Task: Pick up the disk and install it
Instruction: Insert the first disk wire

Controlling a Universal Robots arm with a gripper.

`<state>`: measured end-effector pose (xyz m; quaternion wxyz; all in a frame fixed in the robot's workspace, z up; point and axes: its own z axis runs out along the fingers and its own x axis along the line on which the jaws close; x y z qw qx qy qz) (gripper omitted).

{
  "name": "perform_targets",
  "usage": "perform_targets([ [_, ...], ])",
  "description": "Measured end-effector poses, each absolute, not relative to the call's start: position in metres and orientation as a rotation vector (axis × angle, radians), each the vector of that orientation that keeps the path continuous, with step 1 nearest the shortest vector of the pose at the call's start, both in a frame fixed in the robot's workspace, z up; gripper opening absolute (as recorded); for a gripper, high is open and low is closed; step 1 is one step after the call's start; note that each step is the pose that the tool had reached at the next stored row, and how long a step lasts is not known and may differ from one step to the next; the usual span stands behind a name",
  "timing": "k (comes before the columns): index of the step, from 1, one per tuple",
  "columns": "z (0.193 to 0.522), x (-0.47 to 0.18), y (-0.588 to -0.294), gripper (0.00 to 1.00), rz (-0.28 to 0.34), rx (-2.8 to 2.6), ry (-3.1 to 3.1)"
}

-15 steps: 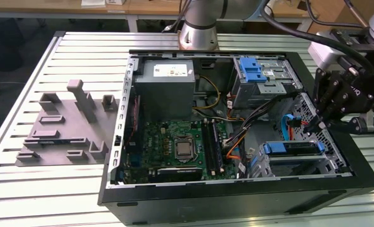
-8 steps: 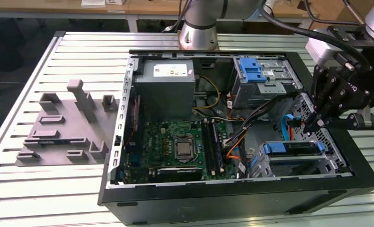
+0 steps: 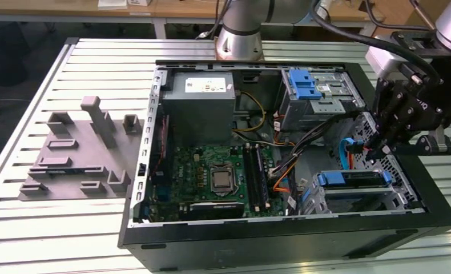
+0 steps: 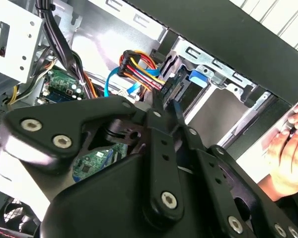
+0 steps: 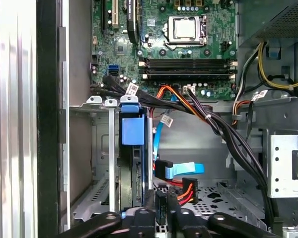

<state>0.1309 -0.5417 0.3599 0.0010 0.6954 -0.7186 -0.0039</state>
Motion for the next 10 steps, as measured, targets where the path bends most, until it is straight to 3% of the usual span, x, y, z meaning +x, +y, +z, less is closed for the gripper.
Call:
perform_targets([
  [1, 0.3595, 0.1308, -0.5417, 0.25, -0.010, 2.184, -2.257],
  [10, 0.3555, 0.1299, -0.5417, 0.25, 0.007, 2.192, -2.265],
])
